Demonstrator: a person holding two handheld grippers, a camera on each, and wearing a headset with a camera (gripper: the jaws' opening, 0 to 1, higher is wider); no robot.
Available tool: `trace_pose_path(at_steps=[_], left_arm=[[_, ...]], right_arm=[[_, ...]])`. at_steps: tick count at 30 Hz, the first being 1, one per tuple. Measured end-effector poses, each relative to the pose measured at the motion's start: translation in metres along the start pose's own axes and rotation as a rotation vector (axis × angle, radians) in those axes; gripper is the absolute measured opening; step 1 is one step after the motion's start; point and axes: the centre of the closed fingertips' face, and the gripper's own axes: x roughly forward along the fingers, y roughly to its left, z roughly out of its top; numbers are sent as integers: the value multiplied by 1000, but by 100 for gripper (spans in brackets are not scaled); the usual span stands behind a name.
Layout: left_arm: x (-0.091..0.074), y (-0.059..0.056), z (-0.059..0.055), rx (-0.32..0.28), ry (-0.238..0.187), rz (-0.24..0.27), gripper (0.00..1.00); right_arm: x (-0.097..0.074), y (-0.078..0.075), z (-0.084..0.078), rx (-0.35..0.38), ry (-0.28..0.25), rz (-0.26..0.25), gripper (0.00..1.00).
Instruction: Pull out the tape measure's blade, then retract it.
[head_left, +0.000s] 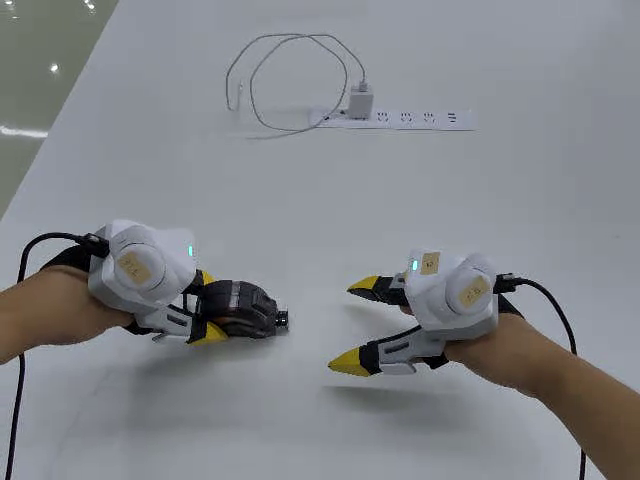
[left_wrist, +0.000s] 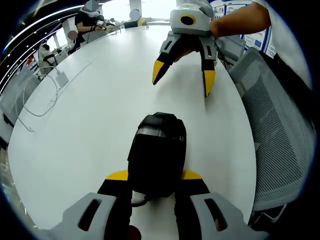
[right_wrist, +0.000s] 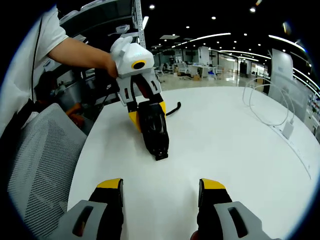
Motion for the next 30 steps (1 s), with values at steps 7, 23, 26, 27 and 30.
trace_pose_path(at_steps=[7, 23, 26, 27, 30], left_arm=[[0, 0, 0, -1, 2, 3, 27], [1, 0, 0, -6, 2, 4, 28], [1, 0, 0, -6, 4, 1, 28], [1, 0, -1, -6, 4, 2, 28], [1, 0, -1, -8, 3, 3, 28]], right_arm=[[14, 1, 2, -17, 2, 14, 54], [34, -5, 14, -62, -13, 18, 43], [37, -4, 15, -87, -12, 24, 41], [38, -4, 15, -85, -12, 25, 40], [40, -5, 15, -91, -14, 27, 38]])
